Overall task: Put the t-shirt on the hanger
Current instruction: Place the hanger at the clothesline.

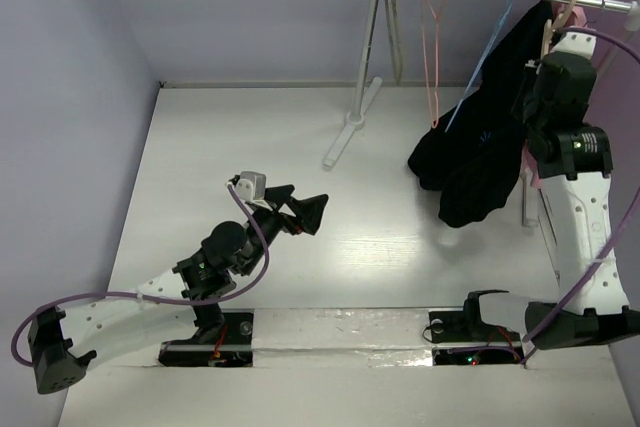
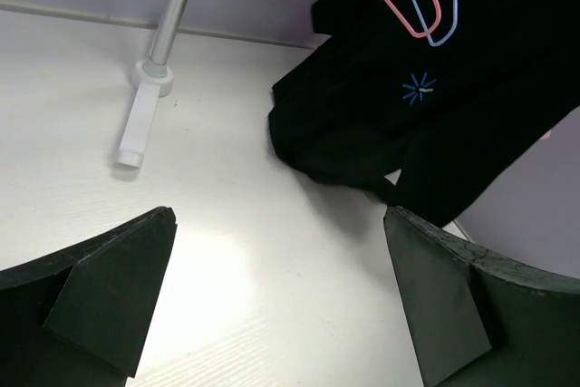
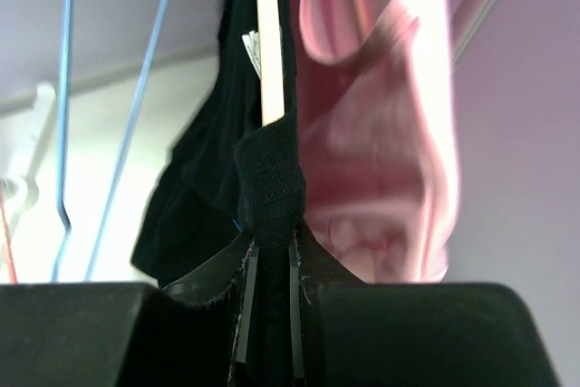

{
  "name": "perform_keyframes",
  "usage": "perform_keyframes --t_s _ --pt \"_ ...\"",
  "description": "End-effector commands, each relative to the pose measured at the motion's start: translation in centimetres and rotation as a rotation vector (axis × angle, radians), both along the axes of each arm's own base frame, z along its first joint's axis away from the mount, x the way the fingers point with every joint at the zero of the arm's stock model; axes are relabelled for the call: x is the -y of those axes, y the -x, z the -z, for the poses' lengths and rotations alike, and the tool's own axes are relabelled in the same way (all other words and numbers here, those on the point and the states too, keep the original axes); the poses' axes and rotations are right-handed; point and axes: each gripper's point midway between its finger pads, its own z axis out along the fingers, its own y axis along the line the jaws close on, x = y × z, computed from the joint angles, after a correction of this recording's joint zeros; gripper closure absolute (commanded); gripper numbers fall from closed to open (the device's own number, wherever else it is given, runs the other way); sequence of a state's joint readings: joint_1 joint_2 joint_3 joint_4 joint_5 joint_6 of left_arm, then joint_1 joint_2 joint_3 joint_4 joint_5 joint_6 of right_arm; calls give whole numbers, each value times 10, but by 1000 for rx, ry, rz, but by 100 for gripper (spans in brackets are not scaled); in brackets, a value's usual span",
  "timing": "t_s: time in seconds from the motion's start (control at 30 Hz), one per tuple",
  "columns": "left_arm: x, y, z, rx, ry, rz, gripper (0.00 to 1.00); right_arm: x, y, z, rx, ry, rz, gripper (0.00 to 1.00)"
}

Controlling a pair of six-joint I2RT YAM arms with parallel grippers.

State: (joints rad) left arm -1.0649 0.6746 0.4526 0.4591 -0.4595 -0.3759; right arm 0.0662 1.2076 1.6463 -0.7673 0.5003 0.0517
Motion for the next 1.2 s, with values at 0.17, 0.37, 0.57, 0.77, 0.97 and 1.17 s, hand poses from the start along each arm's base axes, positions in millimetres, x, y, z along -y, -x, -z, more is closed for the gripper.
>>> perform_keyframes --t_s 0.17,0.37,0.57,0.77,0.97,1.17 --pt "-1 2 -14 30 60 10 1 10 -43 -68 236 5 -42 100" --pt "3 2 -12 26 52 21 1 9 -68 -64 230 24 -107 100" --pt "2 0 -10 23 49 18 1 17 -79 -25 169 0 -83 100" --pt "4 1 -9 20 49 28 1 26 -68 9 150 -62 -18 100" --pt "1 0 -12 25 58 20 1 33 -61 16 151 -85 14 100" --pt "2 0 -10 21 57 22 1 31 -55 16 151 -115 21 70"
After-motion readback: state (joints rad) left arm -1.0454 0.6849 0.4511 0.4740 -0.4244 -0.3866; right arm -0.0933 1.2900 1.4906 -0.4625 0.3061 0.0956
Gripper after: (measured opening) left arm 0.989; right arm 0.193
